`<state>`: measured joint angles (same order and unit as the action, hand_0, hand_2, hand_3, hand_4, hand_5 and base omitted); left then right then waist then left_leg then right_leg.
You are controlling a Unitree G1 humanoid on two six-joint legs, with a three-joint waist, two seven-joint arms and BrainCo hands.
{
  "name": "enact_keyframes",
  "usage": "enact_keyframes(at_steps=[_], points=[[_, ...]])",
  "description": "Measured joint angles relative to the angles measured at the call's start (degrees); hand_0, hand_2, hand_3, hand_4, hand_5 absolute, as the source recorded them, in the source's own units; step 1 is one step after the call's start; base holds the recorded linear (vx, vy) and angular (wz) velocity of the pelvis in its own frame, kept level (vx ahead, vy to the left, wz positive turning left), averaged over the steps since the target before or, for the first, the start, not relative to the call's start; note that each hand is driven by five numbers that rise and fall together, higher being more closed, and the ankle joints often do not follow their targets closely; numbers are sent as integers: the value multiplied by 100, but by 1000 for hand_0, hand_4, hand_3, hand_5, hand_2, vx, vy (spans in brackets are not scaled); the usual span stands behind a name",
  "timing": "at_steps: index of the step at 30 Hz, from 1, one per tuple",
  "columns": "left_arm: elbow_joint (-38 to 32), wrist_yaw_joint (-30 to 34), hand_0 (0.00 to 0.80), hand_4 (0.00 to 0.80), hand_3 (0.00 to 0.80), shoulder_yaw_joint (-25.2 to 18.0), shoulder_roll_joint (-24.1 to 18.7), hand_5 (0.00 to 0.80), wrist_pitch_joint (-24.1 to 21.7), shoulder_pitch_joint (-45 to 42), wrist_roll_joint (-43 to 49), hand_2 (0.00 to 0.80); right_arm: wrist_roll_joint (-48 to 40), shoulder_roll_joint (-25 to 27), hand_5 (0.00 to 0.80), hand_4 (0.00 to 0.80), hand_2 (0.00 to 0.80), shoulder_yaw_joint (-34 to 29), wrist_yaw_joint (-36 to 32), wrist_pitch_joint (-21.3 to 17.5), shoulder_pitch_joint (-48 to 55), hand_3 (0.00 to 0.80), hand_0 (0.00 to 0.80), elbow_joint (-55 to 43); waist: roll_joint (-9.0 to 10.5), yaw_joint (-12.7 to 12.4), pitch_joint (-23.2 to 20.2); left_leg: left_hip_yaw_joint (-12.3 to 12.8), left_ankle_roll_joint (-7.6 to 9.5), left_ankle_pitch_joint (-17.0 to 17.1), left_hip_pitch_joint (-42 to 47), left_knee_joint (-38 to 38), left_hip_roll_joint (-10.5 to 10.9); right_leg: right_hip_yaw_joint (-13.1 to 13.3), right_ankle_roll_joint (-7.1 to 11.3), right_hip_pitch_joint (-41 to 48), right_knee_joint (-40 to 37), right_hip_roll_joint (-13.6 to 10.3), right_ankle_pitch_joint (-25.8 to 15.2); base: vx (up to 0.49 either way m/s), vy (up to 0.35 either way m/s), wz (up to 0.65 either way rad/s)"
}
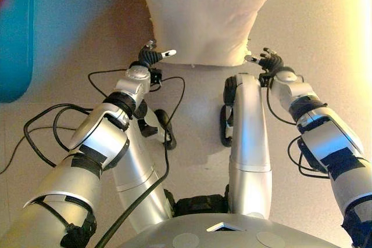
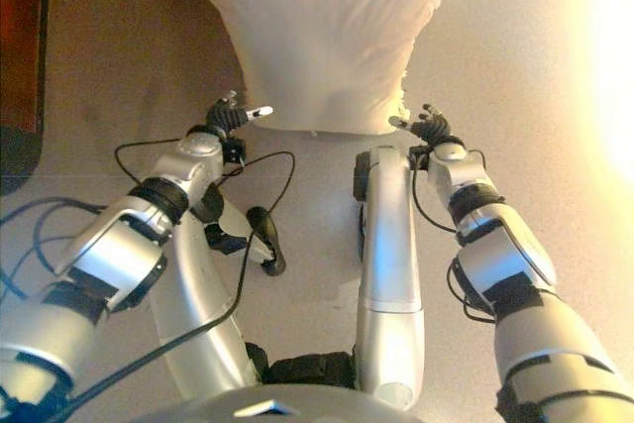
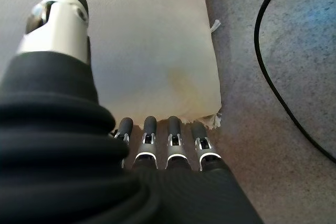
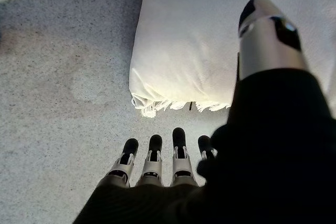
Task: Pick up the cushion and take it to the sofa
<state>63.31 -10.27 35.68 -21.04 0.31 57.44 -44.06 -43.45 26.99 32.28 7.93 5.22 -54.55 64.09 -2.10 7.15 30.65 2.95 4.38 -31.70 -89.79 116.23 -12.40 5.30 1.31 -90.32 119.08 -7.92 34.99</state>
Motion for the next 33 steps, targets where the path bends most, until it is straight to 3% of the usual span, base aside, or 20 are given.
enact_keyframes(at_steps=[3, 6, 7, 9, 12, 16, 23, 26, 33], points=[[-61, 194, 0, 0, 0, -208, -82, 0, -321, -66, 16, 0, 72, 61, 0, 0, 0, 20, -168, -201, 36, 0, 0, -148, 10, -19, -75, 156, -36, 243, -45, -1221, -18, -219, -136, -78, -1278, 15, -428, -119, -11, -15], [-258, 300, 0, 0, 0, -373, -177, 0, -668, -62, 59, 0, 53, 186, 0, 0, 0, -3, -342, -404, 49, 0, 0, -667, 27, -28, -86, 386, -30, 1103, -5, -2940, 71, -428, -341, -113, -2963, 15, -1193, -69, 35, -10], [-339, 317, 0, 0, 0, -371, -193, 0, -754, -88, 53, 0, 48, 181, 0, 0, 0, -6, -415, -480, 93, 0, 0, -842, 28, -31, -86, 381, -65, 1323, 38, -3323, 159, -485, -256, -63, -3351, -21, -1467, 1, 87, -6], [-494, 424, 0, 0, 0, -448, -175, 0, -1004, -213, -39, 0, -5, 71, 0, 0, 0, -229, -582, -694, 293, 0, 0, -1162, 33, -45, -61, 318, -225, 1431, 162, -3750, 261, -587, -232, 101, -3762, -3, -1559, 56, 125, -2], [-987, 500, 0, 0, 0, -771, 5, 0, -1583, -849, -186, 0, -42, -188, 0, 0, 0, -629, -891, -1189, 1019, 0, 0, -1537, 44, -74, -33, 306, -329, 1488, 814, -4414, 354, -619, -201, 749, -4431, 52, -1600, 77, 113, -2], [-1362, 468, 0, 0, 0, -817, 104, 0, -2074, -1737, -166, 0, -301, -357, 0, 0, 0, -1040, -1353, -1765, 2229, 0, 0, -1683, 47, -16, -41, 352, -349, 1624, 1896, -5425, 487, -625, -95, 1855, -5459, 70, -1757, 84, 39, -1], [-1185, 318, 0, 0, 0, -1295, 79, 0, -2206, -2244, -172, 0, -609, -456, 0, 0, 0, -1538, -1623, -2048, 2868, 0, 0, -1699, 65, 12, -39, 464, -383, 2099, 3031, -6776, 643, -716, -17, 2984, -6725, 47, -2169, 68, -21, 4], [-1182, 299, 0, 0, 0, -1464, 114, 0, -2220, -2284, -170, 0, -255, -633, 0, 0, 0, -1523, -1214, -2383, 2663, 0, 0, -1840, 82, -17, -35, 467, -422, 2401, 3652, -7511, 742, -800, -35, 3570, -7317, 31, -2371, 43, -68, 12], [-1439, 312, 0, 0, 0, -1496, 362, 0, -2321, -3114, -163, 0, -39, -887, 0, 0, 0, -1458, -1169, -2378, 3064, 0, 0, -2101, 132, -113, -55, 316, -556, 2938, 4999, -8819, 879, -1075, -102, 4886, -8302, 33, -2631, 0, -85, 13]])
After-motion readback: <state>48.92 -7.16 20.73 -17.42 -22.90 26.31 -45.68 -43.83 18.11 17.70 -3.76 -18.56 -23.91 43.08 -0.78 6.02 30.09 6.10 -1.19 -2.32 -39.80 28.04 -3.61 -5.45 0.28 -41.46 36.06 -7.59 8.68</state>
